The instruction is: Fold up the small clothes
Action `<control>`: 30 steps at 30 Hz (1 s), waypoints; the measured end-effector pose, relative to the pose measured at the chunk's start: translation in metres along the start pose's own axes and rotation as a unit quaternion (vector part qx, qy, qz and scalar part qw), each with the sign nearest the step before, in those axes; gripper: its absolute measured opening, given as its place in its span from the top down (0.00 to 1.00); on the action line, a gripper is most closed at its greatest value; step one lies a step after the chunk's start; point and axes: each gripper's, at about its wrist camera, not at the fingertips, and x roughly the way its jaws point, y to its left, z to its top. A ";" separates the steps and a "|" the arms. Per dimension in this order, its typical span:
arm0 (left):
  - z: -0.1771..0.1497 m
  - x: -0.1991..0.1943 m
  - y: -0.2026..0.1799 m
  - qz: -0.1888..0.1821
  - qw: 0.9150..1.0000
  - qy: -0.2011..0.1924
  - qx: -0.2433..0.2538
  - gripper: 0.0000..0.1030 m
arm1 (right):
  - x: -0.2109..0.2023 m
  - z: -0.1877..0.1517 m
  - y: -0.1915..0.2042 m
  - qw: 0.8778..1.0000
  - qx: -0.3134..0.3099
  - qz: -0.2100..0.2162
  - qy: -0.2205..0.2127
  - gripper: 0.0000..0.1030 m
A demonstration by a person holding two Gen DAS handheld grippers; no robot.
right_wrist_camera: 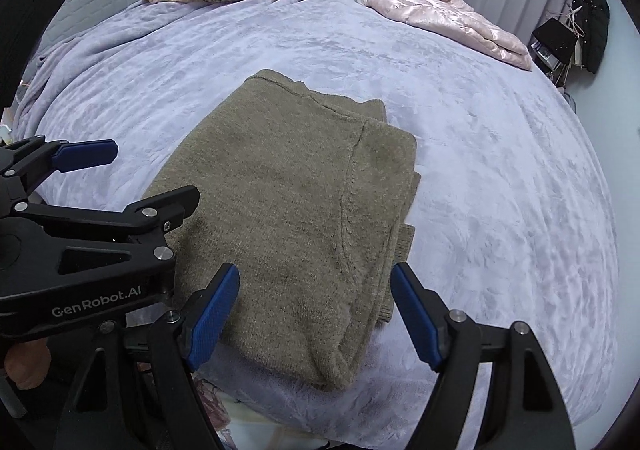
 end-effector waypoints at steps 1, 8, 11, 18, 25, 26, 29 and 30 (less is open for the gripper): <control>0.000 0.000 0.000 -0.003 1.000 0.001 0.001 0.15 | 0.000 0.001 0.001 1.000 -0.002 -0.001 0.000 0.22; -0.001 0.001 -0.002 0.005 1.000 -0.003 -0.010 0.15 | 0.002 0.005 0.003 1.000 -0.005 0.000 -0.002 0.22; 0.000 0.002 0.001 -0.011 1.000 -0.006 -0.012 0.15 | 0.003 0.006 0.002 1.000 -0.007 -0.002 -0.002 0.22; -0.001 -0.001 -0.001 -0.009 1.000 -0.014 -0.006 0.15 | 0.004 0.008 0.003 1.000 -0.014 -0.010 0.001 0.22; -0.002 0.000 0.004 -0.015 1.000 -0.008 -0.019 0.15 | 0.002 0.010 0.007 1.000 -0.020 -0.013 0.000 0.22; -0.002 0.000 0.005 -0.014 1.000 -0.009 -0.022 0.15 | 0.002 0.010 0.007 1.000 -0.021 -0.012 0.000 0.22; -0.002 0.000 0.008 -0.015 0.999 -0.010 -0.027 0.15 | 0.001 0.012 0.009 1.000 -0.024 -0.014 -0.001 0.22; -0.002 0.000 0.010 -0.016 0.999 -0.009 -0.029 0.15 | 0.001 0.013 0.011 1.000 -0.026 -0.015 -0.001 0.22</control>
